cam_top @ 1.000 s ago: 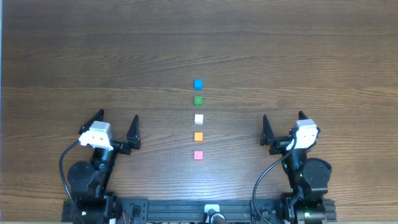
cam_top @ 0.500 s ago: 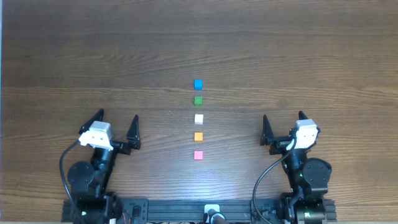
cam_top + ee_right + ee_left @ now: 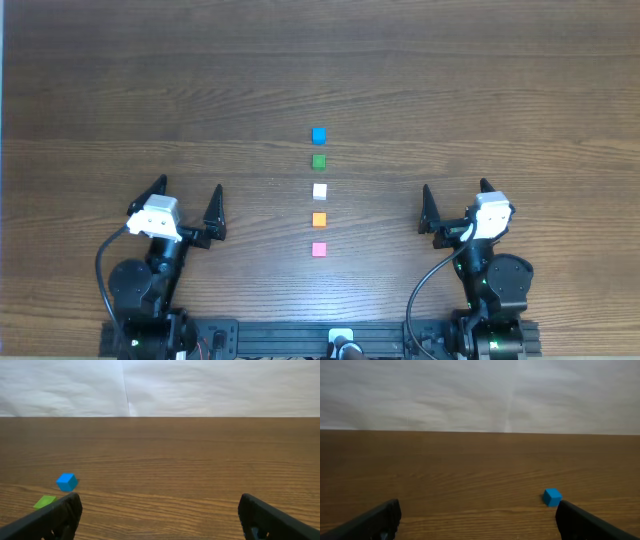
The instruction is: Stack Cubes
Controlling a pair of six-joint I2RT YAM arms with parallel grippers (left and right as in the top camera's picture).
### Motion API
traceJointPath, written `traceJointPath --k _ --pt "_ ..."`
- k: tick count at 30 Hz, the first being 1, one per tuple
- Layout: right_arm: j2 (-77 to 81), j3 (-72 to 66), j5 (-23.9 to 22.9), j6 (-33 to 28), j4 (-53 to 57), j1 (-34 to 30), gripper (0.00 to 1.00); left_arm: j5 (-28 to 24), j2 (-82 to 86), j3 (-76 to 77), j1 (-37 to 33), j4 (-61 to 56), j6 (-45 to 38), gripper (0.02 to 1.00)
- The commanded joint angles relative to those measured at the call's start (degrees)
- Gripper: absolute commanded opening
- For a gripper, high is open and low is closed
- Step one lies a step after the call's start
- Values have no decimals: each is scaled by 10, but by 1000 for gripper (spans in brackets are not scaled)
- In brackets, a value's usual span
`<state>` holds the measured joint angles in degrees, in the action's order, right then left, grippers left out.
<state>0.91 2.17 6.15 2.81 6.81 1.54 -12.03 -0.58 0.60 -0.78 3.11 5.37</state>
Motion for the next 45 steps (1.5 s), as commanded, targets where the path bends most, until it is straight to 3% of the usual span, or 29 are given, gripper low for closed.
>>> traceJointPath --k 1,3,8,12,13,17,22,31,37,45 --pt "-6 -6 6 -1 -3 4 991 -34 -15 1 0 -19 33 998" --pt "-6 -6 6 -1 -3 4 993 -60 -50 24 4 -10 59 993" --pt "-6 -6 6 -1 -3 4 993 -243 -223 203 49 129 99 991" --pt "-6 -6 6 -1 -3 4 991 -257 -314 326 98 296 119 974" --pt "-6 -6 6 -1 -3 4 993 -257 -351 374 115 343 123 890" --pt "-6 -6 6 -1 -3 4 993 -250 -410 445 154 386 163 847" --pt "-6 -6 6 -1 -3 4 991 -176 -489 475 252 396 271 882" --pt "-6 -6 6 -1 -3 4 991 16 -637 475 463 393 505 996" --pt "-6 -6 6 -1 -3 4 991 104 -753 475 560 377 595 993" --pt "-6 -6 6 -1 -3 4 991 139 -858 487 588 346 601 991"
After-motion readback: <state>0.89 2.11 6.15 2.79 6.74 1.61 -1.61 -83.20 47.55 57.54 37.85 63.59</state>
